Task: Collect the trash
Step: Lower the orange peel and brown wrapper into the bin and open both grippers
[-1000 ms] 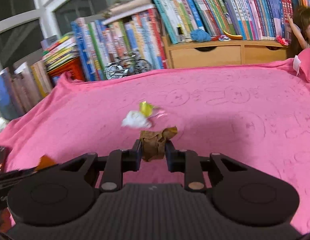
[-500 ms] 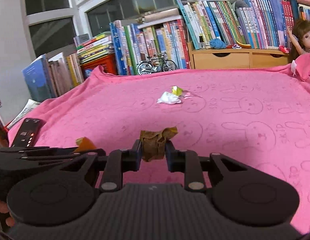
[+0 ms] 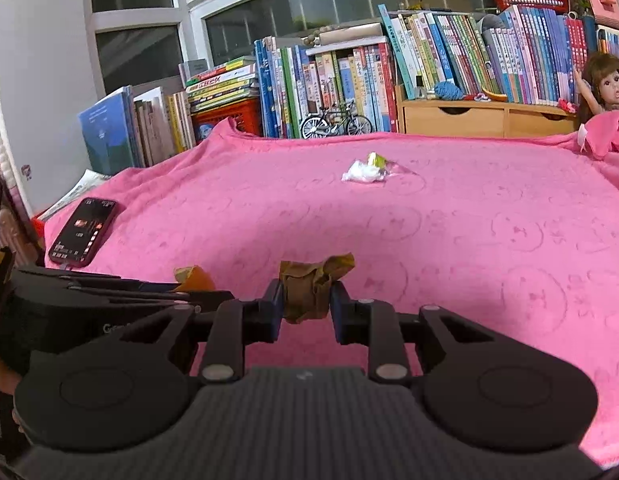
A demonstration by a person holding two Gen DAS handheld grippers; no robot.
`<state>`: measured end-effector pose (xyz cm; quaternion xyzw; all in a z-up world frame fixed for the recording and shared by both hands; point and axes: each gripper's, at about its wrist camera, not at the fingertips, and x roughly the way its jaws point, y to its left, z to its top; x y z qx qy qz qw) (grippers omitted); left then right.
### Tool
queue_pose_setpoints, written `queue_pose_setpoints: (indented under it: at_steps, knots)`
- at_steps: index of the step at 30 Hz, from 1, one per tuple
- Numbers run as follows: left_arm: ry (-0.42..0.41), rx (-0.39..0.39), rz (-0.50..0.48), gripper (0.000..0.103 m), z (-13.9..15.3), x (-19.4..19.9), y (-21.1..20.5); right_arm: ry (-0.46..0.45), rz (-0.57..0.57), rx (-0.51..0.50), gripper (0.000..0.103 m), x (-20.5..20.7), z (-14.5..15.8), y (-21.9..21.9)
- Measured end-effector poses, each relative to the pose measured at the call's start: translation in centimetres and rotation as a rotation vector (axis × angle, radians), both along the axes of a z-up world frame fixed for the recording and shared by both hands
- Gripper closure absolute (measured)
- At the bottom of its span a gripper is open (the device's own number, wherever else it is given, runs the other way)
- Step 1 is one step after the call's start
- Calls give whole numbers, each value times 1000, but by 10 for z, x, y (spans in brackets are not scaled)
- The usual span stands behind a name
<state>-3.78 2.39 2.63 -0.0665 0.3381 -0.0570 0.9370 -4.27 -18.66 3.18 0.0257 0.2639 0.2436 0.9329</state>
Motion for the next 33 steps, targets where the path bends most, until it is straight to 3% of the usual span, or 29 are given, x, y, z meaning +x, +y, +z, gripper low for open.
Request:
queue_pose_setpoints:
  at_steps: [14,20,33]
  knots:
    - [79,-3,-13,74,-28,-56,-3,64,27,-14,73,-59,-37,-7]
    - [160,8,-12,74,-54,-74,-1,89,38,-38,73,-81,-51,-3]
    - [354,43,1,74,-114,-80,4,247,-5,-69,72,-94,-100,0]
